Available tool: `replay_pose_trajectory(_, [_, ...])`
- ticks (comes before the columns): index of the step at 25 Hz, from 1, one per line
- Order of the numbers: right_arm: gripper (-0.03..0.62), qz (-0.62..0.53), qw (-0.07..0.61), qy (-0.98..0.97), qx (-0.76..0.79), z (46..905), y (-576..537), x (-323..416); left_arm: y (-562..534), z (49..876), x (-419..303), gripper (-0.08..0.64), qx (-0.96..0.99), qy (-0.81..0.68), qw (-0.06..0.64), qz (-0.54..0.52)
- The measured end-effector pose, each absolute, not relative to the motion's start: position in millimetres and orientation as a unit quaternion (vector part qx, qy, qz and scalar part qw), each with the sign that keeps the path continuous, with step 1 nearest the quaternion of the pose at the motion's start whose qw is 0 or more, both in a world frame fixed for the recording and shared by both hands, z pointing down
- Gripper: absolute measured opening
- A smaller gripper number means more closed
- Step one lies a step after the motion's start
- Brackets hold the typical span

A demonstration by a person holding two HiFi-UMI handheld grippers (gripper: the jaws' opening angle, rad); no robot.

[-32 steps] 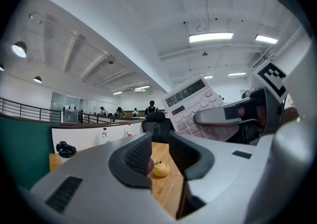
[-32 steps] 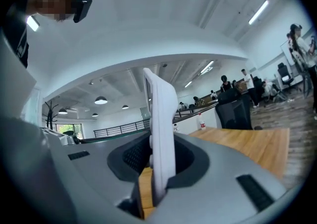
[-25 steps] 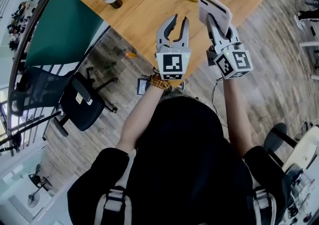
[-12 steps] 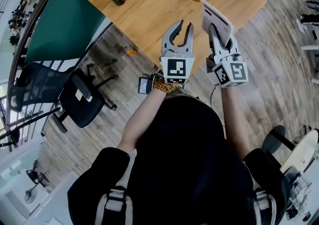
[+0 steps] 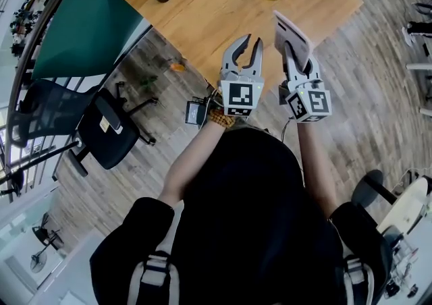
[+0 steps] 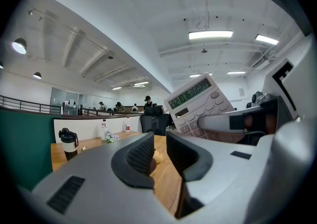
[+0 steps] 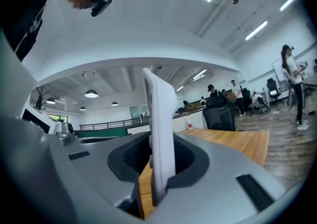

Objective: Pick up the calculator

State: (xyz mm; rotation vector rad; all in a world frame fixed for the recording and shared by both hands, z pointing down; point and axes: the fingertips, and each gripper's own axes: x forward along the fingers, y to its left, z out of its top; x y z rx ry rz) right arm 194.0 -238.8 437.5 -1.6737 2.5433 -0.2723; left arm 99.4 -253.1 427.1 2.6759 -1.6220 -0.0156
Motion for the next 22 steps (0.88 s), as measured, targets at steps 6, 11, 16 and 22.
replay_pose_trajectory(6, [0.083, -0.109, 0.019, 0.826, -0.553, 455.5, -230.1, 196.6, -246.6, 443.5, 99.2, 0.083, 0.856, -0.517, 0.015, 0.011])
replay_pose_trajectory(11, [0.083, -0.118, 0.009, 0.822, -0.557, 470.1, -225.4, 198.9, -243.7, 457.8, 100.8, 0.081, 0.857, -0.515, 0.022, 0.022])
replay_pose_trajectory(16, [0.083, -0.129, -0.004, 0.817, -0.562, 486.8, -221.6, 201.2, -241.9, 470.3, 100.5, 0.08, 0.857, -0.514, 0.027, 0.033])
replay_pose_trajectory(22, [0.083, -0.142, -0.012, 0.813, -0.564, 502.4, -217.0, 200.9, -237.8, 489.7, 100.9, 0.078, 0.858, -0.51, 0.038, 0.05])
